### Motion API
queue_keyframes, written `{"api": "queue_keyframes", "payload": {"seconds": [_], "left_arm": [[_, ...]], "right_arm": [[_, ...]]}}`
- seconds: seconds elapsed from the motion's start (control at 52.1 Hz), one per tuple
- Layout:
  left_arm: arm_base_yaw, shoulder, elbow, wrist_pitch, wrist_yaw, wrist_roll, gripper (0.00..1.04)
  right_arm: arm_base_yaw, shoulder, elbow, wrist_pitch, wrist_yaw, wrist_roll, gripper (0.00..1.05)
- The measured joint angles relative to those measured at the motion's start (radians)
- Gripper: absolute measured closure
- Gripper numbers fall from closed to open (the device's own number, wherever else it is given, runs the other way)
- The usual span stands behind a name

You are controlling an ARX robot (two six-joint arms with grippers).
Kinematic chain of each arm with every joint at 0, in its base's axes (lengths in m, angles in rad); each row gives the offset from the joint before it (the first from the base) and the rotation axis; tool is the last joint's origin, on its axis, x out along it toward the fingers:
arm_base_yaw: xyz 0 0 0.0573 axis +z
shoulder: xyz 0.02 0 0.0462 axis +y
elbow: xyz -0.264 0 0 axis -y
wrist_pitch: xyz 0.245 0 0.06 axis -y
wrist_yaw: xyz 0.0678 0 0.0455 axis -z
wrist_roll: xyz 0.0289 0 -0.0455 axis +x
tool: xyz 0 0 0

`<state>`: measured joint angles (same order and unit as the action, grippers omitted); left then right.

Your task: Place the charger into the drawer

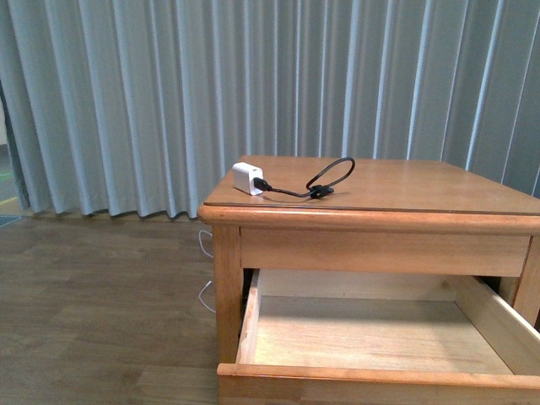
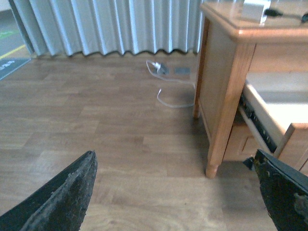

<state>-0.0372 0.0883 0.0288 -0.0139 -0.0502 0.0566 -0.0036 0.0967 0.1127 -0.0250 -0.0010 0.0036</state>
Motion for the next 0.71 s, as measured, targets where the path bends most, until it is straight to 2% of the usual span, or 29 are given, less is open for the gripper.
{"api": "queue_keyframes", "payload": {"seconds": [0.173,0.364,0.518,0.709], "left_arm": [[-0.144,0.372,0.108,0.192,-0.072,0.037,0.06],[-0.234,0.821,0.370,0.406,-0.120,0.064,0.06],[-0.272,1.112,0.599,0.462,-0.165,0.066,0.06],[-0.296,1.377,0.872,0.457,-0.214,0.041,0.06]], "right_arm": [[0.000,0.000,0.000,0.000,0.000,0.000,0.08],[0.000,0.000,0.000,0.000,0.000,0.000,0.08],[0.000,0.000,0.000,0.000,0.000,0.000,0.08],[0.000,0.000,0.000,0.000,0.000,0.000,0.08]]}}
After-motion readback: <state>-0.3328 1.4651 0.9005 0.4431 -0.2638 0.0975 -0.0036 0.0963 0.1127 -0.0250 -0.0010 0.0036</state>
